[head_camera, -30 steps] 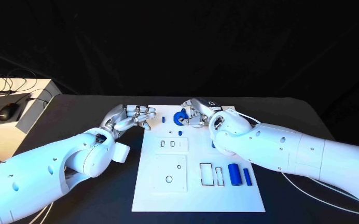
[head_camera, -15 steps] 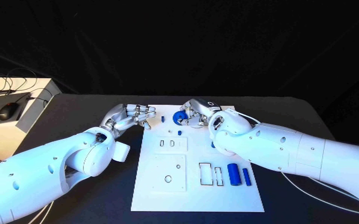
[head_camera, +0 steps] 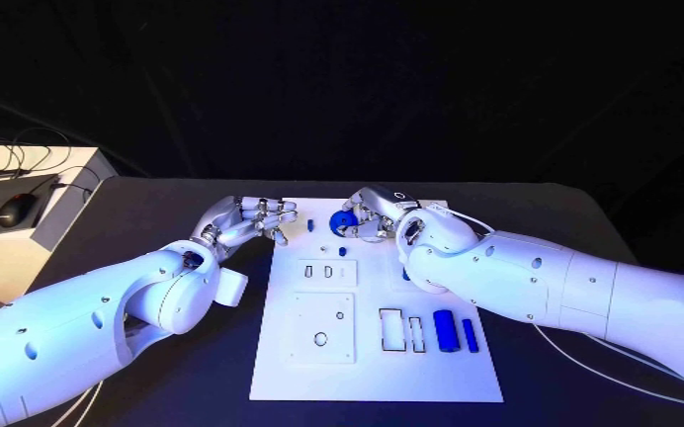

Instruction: Assemble the parts on the task board

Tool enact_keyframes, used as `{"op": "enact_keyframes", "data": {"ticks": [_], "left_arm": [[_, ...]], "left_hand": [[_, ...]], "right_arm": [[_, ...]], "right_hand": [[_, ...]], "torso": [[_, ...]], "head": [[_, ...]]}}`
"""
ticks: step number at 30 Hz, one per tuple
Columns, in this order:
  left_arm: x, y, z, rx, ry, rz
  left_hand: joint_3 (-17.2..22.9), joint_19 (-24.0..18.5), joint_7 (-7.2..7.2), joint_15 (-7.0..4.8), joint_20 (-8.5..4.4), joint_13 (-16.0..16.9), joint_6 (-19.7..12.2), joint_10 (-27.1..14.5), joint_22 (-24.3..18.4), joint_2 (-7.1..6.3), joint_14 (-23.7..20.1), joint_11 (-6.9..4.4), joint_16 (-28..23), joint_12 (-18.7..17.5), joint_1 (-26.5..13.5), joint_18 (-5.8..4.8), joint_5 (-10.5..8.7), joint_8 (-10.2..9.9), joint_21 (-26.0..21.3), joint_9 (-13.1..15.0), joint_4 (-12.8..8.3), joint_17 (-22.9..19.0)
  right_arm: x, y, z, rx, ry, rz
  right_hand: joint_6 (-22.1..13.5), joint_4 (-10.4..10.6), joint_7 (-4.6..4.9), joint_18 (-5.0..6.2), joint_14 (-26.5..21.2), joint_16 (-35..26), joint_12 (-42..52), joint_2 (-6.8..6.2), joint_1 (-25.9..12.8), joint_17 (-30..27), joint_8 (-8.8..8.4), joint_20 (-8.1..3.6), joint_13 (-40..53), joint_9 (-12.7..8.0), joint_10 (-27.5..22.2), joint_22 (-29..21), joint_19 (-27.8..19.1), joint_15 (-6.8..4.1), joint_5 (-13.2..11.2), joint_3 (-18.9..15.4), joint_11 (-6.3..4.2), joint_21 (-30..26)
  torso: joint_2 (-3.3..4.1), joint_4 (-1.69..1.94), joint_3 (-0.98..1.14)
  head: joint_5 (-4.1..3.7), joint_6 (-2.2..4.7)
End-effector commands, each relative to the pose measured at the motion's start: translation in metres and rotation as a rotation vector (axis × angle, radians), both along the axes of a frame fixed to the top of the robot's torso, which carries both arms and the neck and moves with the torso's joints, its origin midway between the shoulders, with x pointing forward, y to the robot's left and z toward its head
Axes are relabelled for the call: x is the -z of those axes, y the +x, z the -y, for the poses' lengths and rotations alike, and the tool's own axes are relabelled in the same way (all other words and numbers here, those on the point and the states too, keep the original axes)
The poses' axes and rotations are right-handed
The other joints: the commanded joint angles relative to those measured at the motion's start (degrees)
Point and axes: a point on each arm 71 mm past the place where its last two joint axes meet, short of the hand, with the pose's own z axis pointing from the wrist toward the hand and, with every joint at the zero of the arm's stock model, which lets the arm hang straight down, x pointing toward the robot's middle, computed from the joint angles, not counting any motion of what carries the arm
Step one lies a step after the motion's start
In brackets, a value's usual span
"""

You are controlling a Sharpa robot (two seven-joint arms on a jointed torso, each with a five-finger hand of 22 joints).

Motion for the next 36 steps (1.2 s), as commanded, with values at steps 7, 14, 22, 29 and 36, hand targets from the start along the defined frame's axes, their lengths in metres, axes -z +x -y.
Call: {"op": "enact_keyframes", "data": {"ticks": [7,14,22,29,36], "left_arm": [[-0.001,0.0,0.001,0.013,-0.006,0.006],[-0.001,0.0,0.0,0.011,-0.005,0.006],[-0.001,0.0,-0.001,0.008,-0.004,0.006],[-0.001,0.0,-0.001,0.006,-0.003,0.006],[-0.001,0.0,-0.002,0.004,-0.002,0.006]], "left_hand": [[0.24,-0.34,0.15,-0.01,0.03,0.06,-0.07,-0.37,-0.05,0.39,-0.34,0.16,0.18,0.08,-0.18,0.7,-0.12,0.03,0.17,0.09,0.07,-0.08],[0.25,-0.46,0.22,0.02,0.05,0.06,-0.1,-0.41,-0.28,0.37,-0.43,0.2,0.21,0.09,-0.12,0.7,-0.13,0.02,0.37,0.08,0.02,-0.1],[0.25,-0.46,0.22,0.02,0.05,0.06,-0.1,-0.41,-0.28,0.37,-0.43,0.2,0.21,0.09,-0.12,0.7,-0.13,0.02,0.37,0.08,0.02,-0.1],[0.22,-0.52,0.22,0.02,0.06,0.05,-0.12,-0.46,-0.35,0.35,-0.46,0.21,0.22,0.08,-0.12,0.69,-0.13,0.03,0.42,0.09,0.0,-0.11],[0.22,-0.52,0.22,0.02,0.06,0.05,-0.12,-0.46,-0.35,0.35,-0.46,0.21,0.22,0.08,-0.12,0.69,-0.13,0.03,0.42,0.09,0.0,-0.11]], "right_arm": [[0.019,-0.007,-0.004,-0.03,-0.041,-0.087],[0.021,-0.007,0.0,-0.023,-0.055,-0.1],[0.023,-0.007,0.005,-0.014,-0.08,-0.115],[0.023,-0.008,0.01,-0.007,-0.085,-0.111],[0.022,-0.012,0.012,-0.011,-0.083,-0.108]], "right_hand": [[1.18,-0.21,0.48,-0.39,0.02,0.15,0.13,0.68,-0.08,-0.11,0.28,-0.38,0.1,0.11,0.06,11.88,4.67,-0.17,0.3,0.05,-0.34,0.09],[1.56,-0.29,0.44,-0.39,0.02,0.09,0.12,0.84,-0.2,-0.21,0.29,-0.41,0.15,0.12,0.09,11.88,4.67,-0.2,0.34,0.02,-0.38,0.08],[1.53,-0.28,0.43,-0.39,0.04,0.11,0.09,0.86,-0.29,-0.18,0.28,-0.41,0.15,0.12,0.08,11.88,4.67,-0.2,0.36,-0.01,-0.38,0.07],[1.77,-0.3,0.41,-0.39,0.03,0.05,0.2,0.97,-0.33,-0.3,0.3,-0.44,0.27,0.13,0.22,11.88,4.67,-0.22,0.41,0.02,-0.41,0.06],[1.77,-0.3,0.41,-0.39,0.03,0.05,0.2,0.97,-0.33,-0.3,0.3,-0.44,0.27,0.13,0.22,11.88,4.67,-0.22,0.41,0.02,-0.41,0.06]], "torso": [[-0.04,-0.01,0.01],[-0.04,-0.03,0.03],[-0.05,0.0,0.03],[-0.03,0.01,0.02],[-0.03,0.01,0.02]], "head": [[-0.04,-0.29],[0.03,-0.39],[0.07,-0.49],[0.14,-0.51],[0.23,-0.54]]}}
